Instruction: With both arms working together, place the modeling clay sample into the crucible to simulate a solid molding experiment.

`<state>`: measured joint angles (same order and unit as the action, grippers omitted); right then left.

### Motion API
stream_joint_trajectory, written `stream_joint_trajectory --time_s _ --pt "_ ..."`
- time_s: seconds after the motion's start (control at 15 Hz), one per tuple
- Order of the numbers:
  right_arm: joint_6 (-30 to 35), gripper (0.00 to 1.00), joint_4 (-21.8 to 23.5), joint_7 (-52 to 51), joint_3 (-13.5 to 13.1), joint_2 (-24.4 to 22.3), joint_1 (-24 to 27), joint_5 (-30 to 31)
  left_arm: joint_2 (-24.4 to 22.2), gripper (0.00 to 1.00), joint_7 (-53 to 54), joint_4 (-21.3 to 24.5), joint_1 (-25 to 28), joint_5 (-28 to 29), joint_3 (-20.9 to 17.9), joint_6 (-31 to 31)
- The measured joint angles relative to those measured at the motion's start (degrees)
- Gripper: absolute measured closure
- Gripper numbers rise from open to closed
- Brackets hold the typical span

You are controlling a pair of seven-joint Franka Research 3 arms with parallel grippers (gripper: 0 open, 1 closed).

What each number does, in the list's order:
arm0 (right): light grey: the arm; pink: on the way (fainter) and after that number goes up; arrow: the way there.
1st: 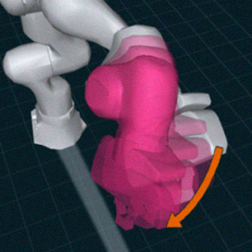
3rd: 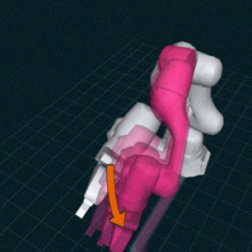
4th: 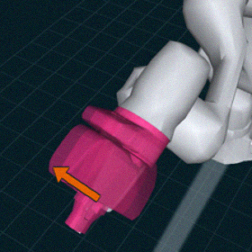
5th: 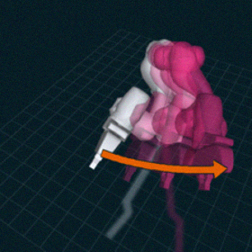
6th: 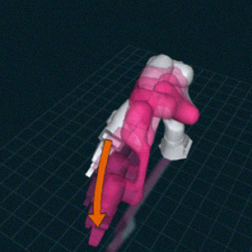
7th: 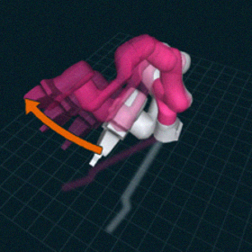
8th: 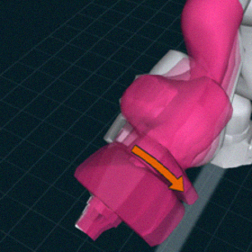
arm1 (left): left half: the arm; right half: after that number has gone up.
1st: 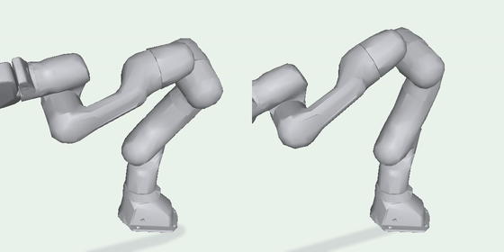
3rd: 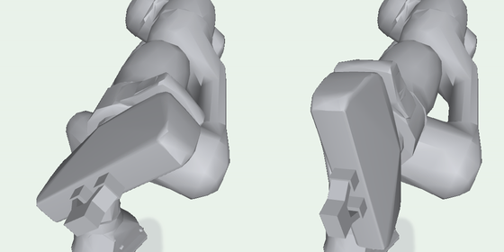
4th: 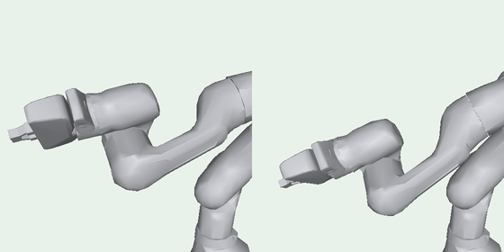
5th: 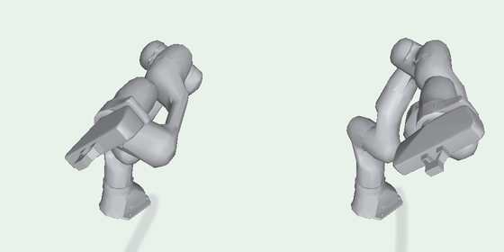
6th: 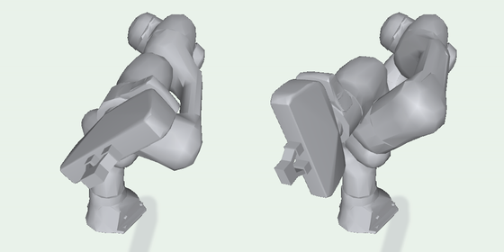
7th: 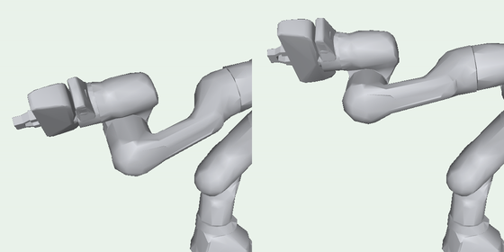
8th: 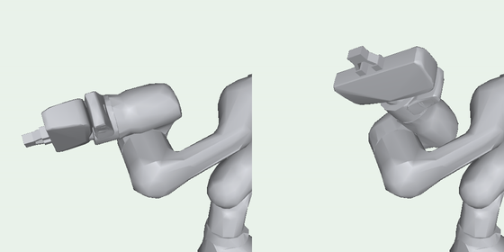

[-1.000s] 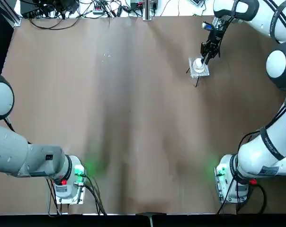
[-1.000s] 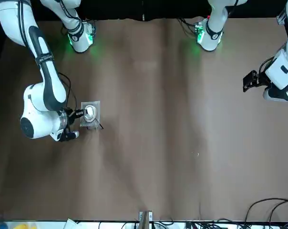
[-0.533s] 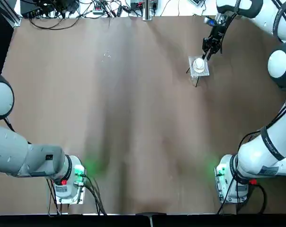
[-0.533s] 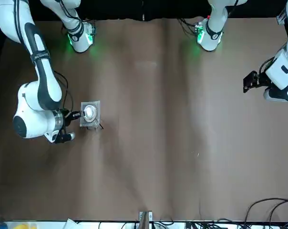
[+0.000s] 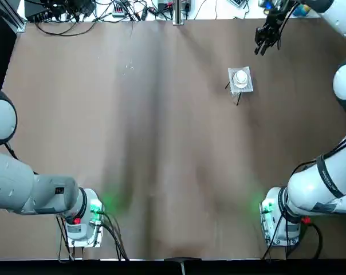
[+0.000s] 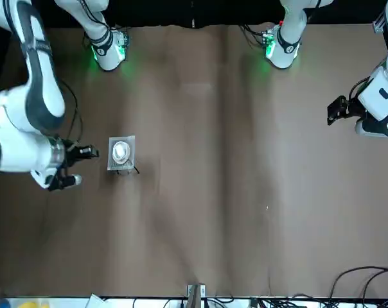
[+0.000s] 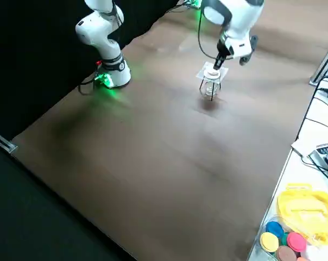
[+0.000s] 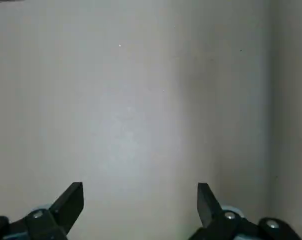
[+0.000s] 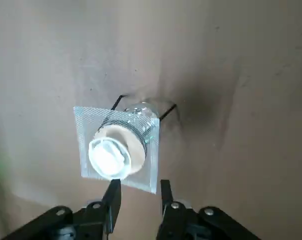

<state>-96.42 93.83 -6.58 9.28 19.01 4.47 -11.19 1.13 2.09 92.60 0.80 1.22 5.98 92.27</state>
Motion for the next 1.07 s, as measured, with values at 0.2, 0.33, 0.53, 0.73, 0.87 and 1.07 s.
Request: stream_joint_trajectory --time_s 0.2,0.33,0.53,0.73,0.87,1.07 --pt "4.3 0.62 -1.3 0.0 0.0 -5.0 1.9 0.4 0.0 0.00 -0.1 0.0 -0.2 0.0 0.1 0.0" --pt "6.1 0.61 -2.2 0.0 -0.1 -8.2 3.6 0.5 0.0 0.00 -0.3 0.0 -0.3 0.0 0.2 0.0" --pt "8.9 0.59 -2.7 0.0 -0.1 -13.6 5.8 1.4 0.0 0.00 -0.4 0.0 -0.2 0.0 0.2 0.0" --pt "9.7 0.49 -2.8 0.0 -0.1 -17.3 6.8 1.8 0.0 0.00 -0.4 0.0 -0.2 0.0 0.2 0.0" --pt "9.9 0.32 -2.8 0.0 0.0 -19.6 6.8 4.0 0.0 0.00 -0.4 0.0 -0.2 0.0 0.2 0.0" --pt "10.8 0.06 -2.7 0.0 0.3 -21.5 6.4 5.1 0.0 0.00 -0.4 0.0 -0.2 0.0 0.2 0.0"
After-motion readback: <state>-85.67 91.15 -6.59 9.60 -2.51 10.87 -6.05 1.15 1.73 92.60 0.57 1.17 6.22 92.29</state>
